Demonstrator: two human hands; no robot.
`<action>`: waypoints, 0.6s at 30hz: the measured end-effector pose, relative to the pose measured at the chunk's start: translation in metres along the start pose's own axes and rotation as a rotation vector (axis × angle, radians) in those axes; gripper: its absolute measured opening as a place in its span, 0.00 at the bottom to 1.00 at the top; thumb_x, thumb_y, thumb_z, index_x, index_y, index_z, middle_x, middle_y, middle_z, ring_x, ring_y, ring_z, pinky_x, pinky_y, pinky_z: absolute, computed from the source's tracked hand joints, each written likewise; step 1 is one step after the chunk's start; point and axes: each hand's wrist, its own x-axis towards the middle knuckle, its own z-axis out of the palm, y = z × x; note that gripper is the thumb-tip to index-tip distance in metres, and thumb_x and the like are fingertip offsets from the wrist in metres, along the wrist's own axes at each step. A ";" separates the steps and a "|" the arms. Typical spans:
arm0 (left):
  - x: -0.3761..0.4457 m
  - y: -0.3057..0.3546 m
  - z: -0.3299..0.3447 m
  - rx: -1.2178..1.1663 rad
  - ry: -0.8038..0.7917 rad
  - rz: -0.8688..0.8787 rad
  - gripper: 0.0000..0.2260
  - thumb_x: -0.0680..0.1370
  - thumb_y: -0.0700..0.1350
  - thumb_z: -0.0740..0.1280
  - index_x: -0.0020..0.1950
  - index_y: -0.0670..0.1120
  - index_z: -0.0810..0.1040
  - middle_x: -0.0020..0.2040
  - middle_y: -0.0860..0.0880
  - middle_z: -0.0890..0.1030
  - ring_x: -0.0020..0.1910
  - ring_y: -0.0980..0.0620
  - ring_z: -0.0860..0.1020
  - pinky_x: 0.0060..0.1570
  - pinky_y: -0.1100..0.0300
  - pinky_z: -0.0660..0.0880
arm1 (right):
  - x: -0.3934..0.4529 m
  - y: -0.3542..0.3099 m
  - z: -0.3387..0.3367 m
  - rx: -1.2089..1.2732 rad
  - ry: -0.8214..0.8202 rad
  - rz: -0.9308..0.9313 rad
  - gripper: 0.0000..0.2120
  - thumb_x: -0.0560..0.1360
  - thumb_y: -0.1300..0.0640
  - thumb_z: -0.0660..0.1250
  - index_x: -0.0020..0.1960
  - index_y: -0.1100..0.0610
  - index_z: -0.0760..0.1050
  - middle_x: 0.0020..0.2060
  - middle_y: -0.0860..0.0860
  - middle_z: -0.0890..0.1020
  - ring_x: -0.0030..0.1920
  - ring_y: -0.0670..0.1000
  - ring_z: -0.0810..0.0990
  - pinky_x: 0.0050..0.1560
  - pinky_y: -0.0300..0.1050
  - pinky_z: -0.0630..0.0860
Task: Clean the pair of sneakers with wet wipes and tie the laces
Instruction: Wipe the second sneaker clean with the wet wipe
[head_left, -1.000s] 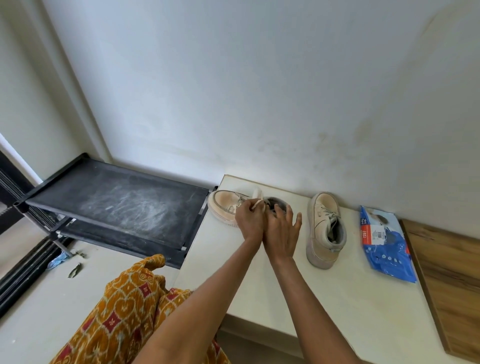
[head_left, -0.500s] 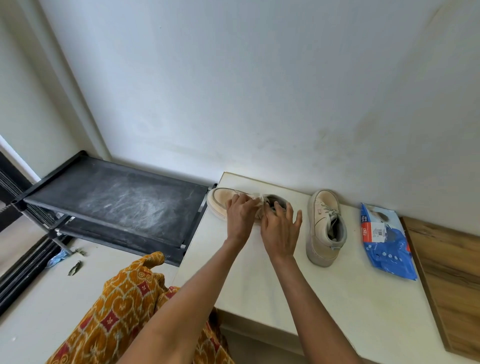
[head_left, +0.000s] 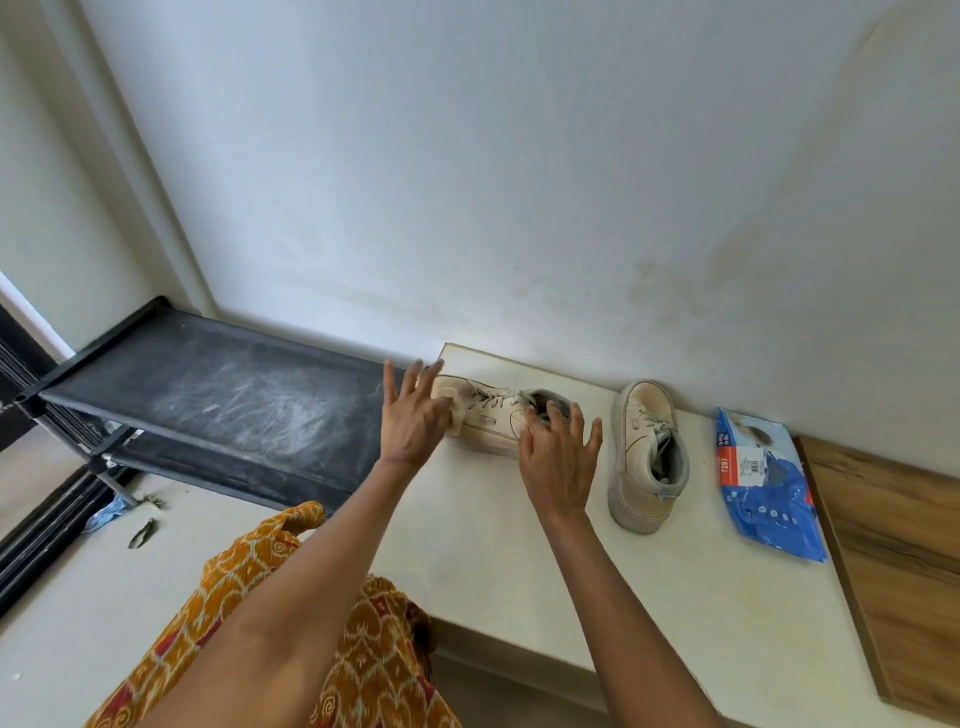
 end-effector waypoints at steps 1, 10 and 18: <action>0.001 -0.003 -0.001 0.001 0.002 -0.009 0.03 0.70 0.46 0.72 0.36 0.53 0.83 0.65 0.46 0.76 0.66 0.40 0.72 0.70 0.38 0.47 | 0.000 0.000 0.000 0.003 0.000 -0.001 0.13 0.75 0.52 0.63 0.57 0.51 0.80 0.59 0.54 0.80 0.66 0.59 0.72 0.67 0.63 0.60; 0.011 0.018 -0.005 0.081 -0.068 0.154 0.07 0.68 0.49 0.76 0.32 0.53 0.81 0.63 0.46 0.78 0.65 0.41 0.73 0.70 0.38 0.46 | 0.000 0.002 0.004 -0.014 0.022 -0.017 0.18 0.76 0.49 0.54 0.57 0.51 0.80 0.60 0.54 0.79 0.67 0.59 0.71 0.68 0.63 0.57; 0.026 -0.022 -0.023 0.293 -0.152 0.109 0.06 0.69 0.49 0.74 0.32 0.52 0.81 0.59 0.47 0.79 0.62 0.41 0.74 0.70 0.37 0.45 | 0.000 0.005 0.001 -0.031 0.008 -0.048 0.24 0.76 0.48 0.48 0.57 0.50 0.80 0.61 0.56 0.79 0.67 0.60 0.71 0.68 0.62 0.53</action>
